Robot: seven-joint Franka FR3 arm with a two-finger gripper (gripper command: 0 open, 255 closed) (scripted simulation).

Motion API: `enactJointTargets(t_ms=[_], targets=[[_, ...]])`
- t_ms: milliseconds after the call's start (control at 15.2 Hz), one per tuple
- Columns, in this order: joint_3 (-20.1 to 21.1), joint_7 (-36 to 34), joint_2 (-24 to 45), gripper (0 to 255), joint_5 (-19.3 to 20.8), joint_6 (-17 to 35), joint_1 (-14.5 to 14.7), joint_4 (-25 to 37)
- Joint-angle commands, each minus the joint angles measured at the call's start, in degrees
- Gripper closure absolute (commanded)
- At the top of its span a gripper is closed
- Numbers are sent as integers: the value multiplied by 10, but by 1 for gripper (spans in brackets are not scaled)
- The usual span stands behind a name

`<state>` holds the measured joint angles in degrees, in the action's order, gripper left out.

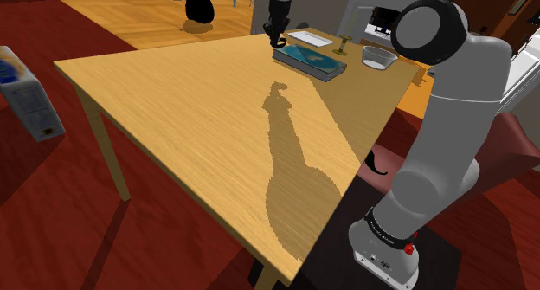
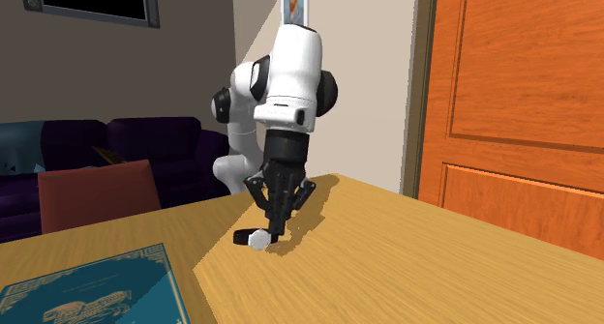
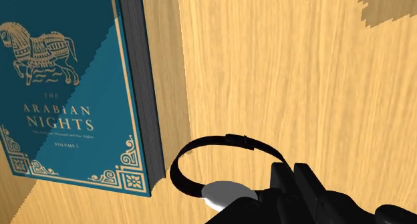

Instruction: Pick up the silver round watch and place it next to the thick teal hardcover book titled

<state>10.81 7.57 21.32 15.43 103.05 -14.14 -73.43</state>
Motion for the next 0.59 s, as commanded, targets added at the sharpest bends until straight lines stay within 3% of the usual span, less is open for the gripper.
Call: enactJointTargets(t_ms=[0, 528], targets=[[0, -2, -1, 255, 0, 17, -2, -18], [-2, -14, -6, 255, 4, 79, -6, -85]])
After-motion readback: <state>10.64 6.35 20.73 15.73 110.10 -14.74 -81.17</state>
